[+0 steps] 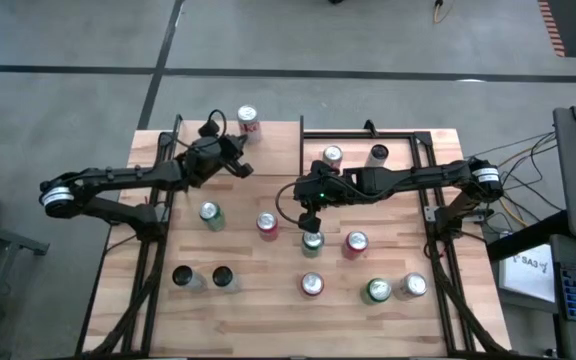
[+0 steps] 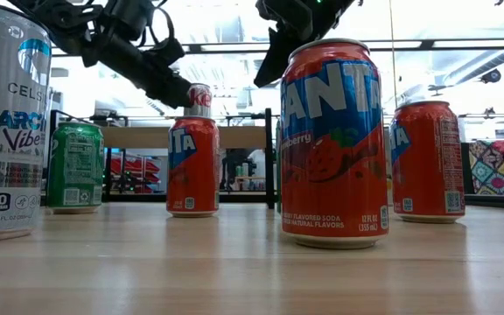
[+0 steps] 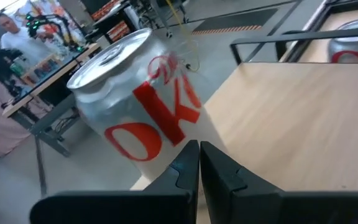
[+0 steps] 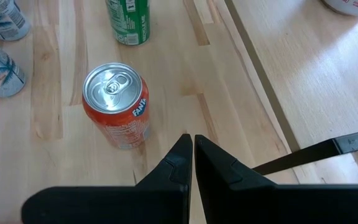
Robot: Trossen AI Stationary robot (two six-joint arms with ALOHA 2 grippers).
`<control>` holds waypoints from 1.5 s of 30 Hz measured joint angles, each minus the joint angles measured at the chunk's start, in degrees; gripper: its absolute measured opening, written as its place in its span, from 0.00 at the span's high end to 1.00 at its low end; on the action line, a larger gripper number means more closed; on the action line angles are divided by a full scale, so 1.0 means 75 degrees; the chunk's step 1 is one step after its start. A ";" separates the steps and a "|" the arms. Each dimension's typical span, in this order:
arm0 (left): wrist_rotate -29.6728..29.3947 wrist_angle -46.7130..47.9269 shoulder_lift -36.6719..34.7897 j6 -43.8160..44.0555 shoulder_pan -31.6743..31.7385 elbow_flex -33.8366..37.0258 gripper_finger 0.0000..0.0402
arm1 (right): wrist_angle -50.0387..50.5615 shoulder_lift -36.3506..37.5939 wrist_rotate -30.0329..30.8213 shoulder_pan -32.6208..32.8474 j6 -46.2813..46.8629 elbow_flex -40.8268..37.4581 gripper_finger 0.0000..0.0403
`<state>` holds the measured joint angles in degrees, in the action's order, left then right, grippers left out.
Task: Place canned beverage on shelf
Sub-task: Put the middle silver soda can on the shelf, then put the middle green soda can on the shelf
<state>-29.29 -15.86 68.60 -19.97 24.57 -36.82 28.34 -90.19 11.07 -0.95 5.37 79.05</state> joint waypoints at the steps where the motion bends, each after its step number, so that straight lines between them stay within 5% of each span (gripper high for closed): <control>1: -0.0017 -0.0003 0.0000 0.0012 0.0018 0.0000 1.00 | 0.0000 0.0000 0.0000 0.0000 0.0000 0.0000 0.98; 27: -0.0024 -0.0092 -0.0010 0.0123 0.0215 0.0000 1.00 | 0.0003 0.0000 -0.0008 0.0028 -0.0012 0.0000 0.98; 45: -0.0012 0.1112 -0.1670 0.0566 -0.1365 0.0143 1.00 | -0.0018 0.0000 -0.0003 0.0303 0.0000 0.0000 0.98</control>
<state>-29.39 -7.52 56.07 -15.72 14.33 -35.75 28.20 -90.19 11.05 1.32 5.37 79.05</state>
